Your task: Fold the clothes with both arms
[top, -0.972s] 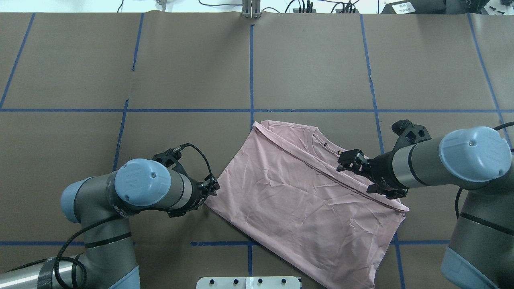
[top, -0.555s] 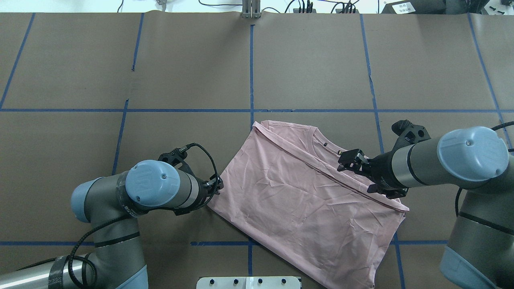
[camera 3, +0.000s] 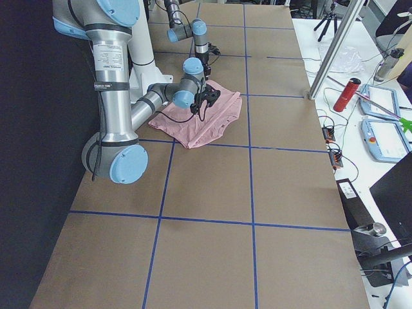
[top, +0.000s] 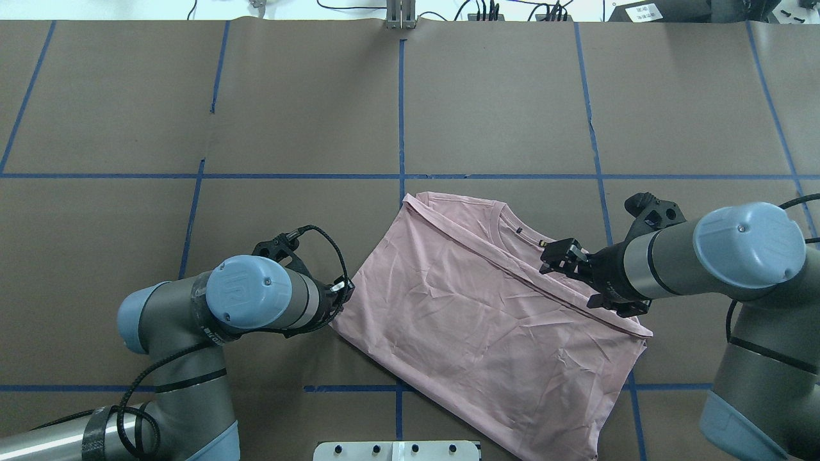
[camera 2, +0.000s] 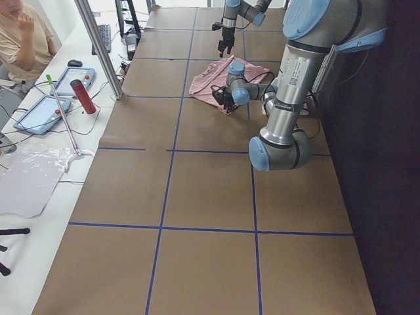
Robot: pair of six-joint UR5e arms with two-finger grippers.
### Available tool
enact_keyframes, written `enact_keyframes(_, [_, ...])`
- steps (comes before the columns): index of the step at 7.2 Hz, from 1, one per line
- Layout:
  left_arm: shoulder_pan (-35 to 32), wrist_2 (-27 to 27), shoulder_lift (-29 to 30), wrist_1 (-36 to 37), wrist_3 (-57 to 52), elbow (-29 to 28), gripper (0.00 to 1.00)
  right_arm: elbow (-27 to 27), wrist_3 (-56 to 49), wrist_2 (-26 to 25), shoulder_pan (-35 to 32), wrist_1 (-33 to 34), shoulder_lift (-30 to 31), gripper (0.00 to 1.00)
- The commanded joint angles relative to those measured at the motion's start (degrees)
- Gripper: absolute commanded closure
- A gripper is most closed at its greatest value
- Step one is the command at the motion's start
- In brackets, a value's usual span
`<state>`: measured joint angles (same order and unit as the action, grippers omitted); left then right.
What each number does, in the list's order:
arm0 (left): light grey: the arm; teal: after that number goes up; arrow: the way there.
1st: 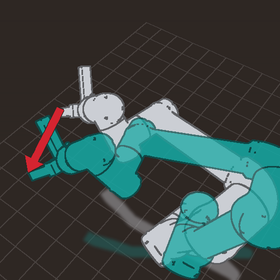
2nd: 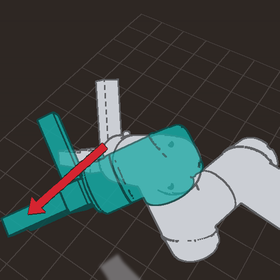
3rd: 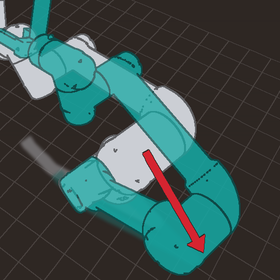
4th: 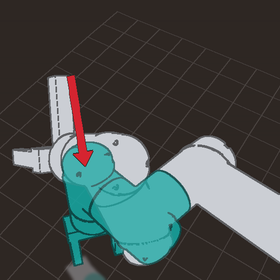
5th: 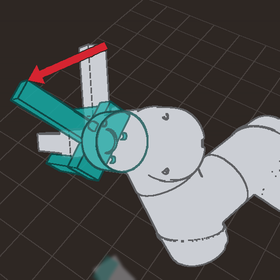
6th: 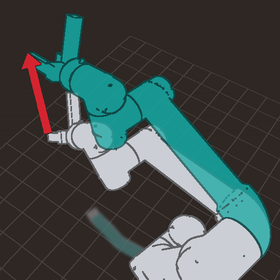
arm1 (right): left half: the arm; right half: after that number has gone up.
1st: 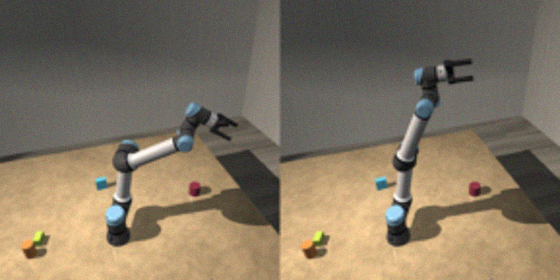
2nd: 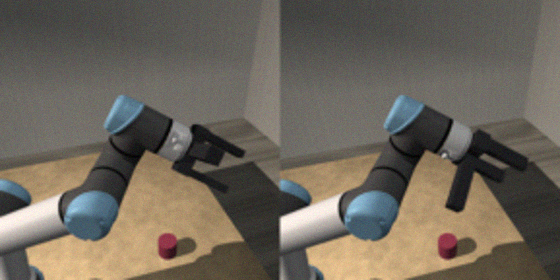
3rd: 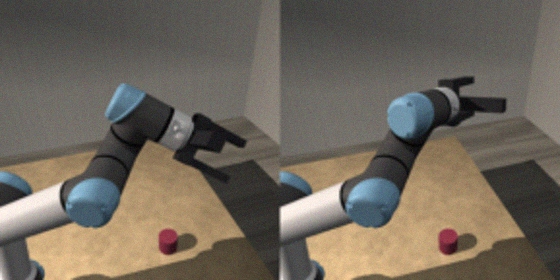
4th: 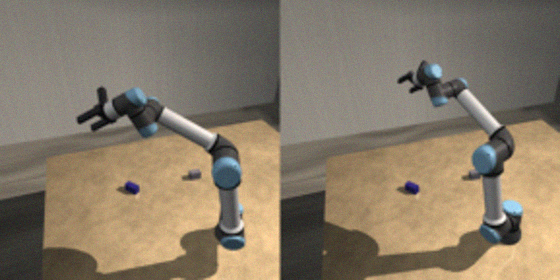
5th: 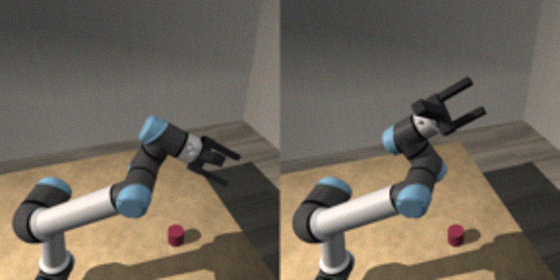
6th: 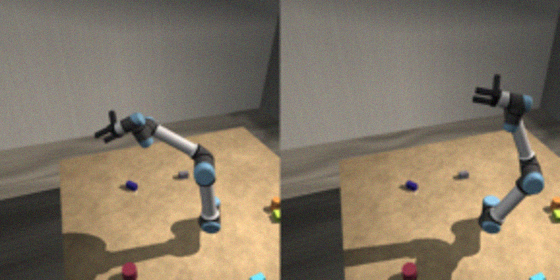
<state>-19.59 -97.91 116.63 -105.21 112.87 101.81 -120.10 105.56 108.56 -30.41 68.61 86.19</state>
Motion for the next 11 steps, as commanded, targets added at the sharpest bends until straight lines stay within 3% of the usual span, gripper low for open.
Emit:
enact_keyframes(1, [-0.2, 0.4, -0.3, 2.1, -0.7, 0.3, 1.0, 0.7, 0.0, 0.0, 0.0, -0.1, -0.1, 0.0])
enact_keyframes(5, [-8.6, 0.5, 0.6, 4.6, -15.4, 0.0, 1.0, 0.2, 0.0, 0.2, -0.6, -0.1, -0.4, 0.0])
enact_keyframes(6, [-11.8, 3.0, 2.8, 3.9, -18.4, -1.5, 1.0, 0.1, 0.0, 0.3, -1.3, -0.1, -0.3, 0.0])
enact_keyframes(8, [-18.4, 3.2, 11.3, -4.3, -21.1, -16.8, 1.0, 0.0, 0.0, 0.2, -1.8, -0.3, -0.5, 0.0])
enact_keyframes(10, [-23.5, 4.4, 18.7, -20.6, -25.2, -38.1, 1.0, -1.2, 0.1, 0.2, -2.0, -0.3, -0.6, 0.0])
enact_keyframes(11, [-25.3, 4.4, 20.1, -22.5, -27.2, -41.0, 1.0, -1.1, 0.4, 0.1, -2.0, -0.4, -1.6, 0.0])
